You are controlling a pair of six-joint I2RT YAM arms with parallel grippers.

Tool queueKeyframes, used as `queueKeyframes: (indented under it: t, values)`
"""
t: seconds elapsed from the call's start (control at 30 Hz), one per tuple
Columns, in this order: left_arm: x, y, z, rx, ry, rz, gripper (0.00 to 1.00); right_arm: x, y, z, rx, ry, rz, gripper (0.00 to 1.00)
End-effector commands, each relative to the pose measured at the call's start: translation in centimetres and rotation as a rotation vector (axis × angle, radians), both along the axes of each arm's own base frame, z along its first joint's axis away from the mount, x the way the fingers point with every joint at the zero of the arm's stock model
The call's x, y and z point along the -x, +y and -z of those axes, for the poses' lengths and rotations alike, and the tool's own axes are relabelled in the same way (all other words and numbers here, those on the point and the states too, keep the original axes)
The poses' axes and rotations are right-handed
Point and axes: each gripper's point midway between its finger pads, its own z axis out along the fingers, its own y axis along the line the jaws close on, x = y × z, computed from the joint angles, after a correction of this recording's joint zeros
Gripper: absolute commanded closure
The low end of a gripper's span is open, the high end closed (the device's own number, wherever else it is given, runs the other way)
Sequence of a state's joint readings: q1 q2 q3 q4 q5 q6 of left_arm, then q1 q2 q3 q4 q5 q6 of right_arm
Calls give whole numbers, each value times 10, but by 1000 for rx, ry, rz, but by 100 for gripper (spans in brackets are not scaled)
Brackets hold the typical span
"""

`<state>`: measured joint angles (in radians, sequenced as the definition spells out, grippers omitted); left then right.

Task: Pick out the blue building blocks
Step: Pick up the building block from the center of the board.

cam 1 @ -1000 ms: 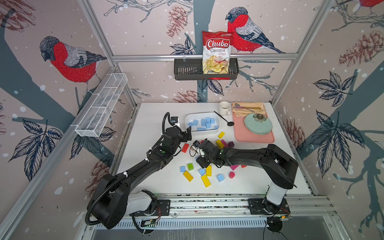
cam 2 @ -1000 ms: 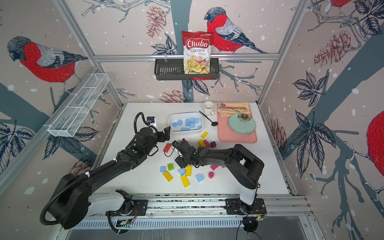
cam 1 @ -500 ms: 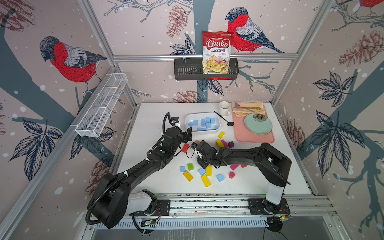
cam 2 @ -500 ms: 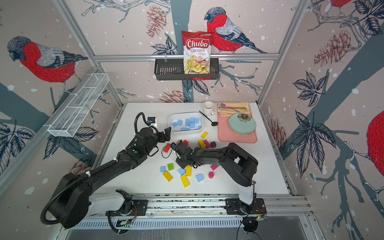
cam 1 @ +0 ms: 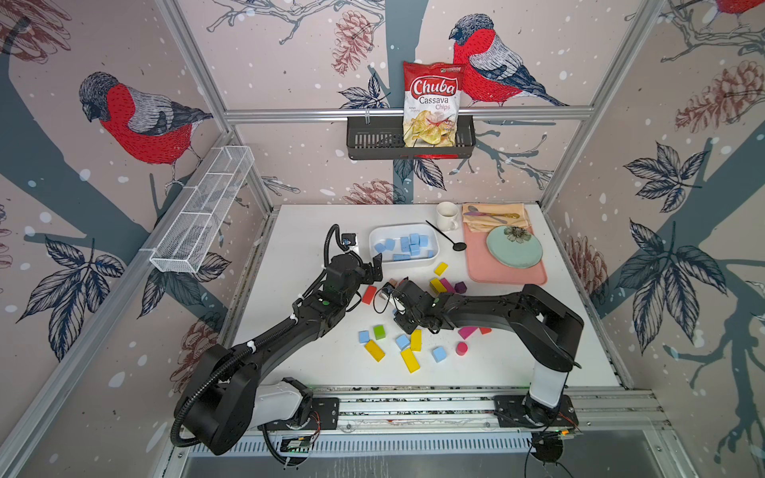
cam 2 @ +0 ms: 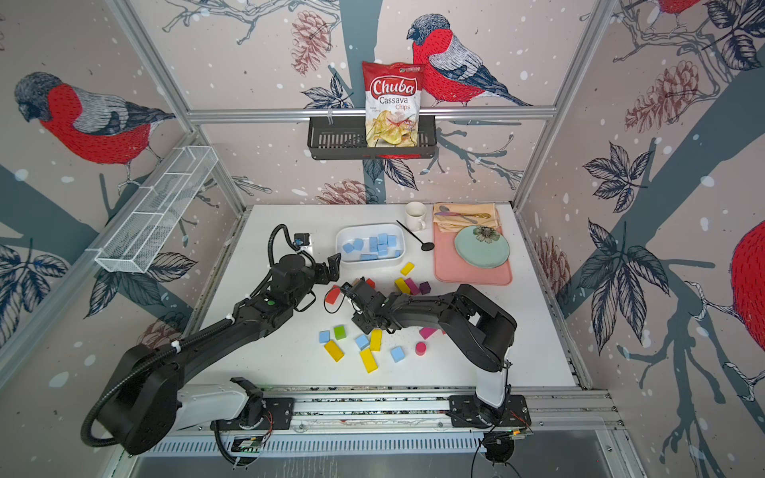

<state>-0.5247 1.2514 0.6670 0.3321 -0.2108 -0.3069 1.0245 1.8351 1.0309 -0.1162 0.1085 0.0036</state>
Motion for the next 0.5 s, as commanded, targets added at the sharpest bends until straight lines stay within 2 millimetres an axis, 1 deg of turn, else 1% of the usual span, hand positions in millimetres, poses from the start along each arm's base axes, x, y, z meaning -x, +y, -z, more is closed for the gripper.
queueKeyframes:
  t: [0.0,0.1,0.2,0.37,0.47]
  values:
    - [-5,0,-18,41,-64,-11,3,-5,1,-11,-26,-20,6,93]
    - [-5,0,-18,43,-66,-13,3,-11,1,-25,-67,-32,14,94]
    - [-4,2,-19,44,-71,-18,3,-19,-2,-44,-119,-42,26,94]
    - [-2,3,-21,54,-83,-17,3,-44,-13,-83,-220,-72,74,95]
    - [-1,2,-22,56,-90,-11,3,-65,-22,-108,-274,-107,114,95]
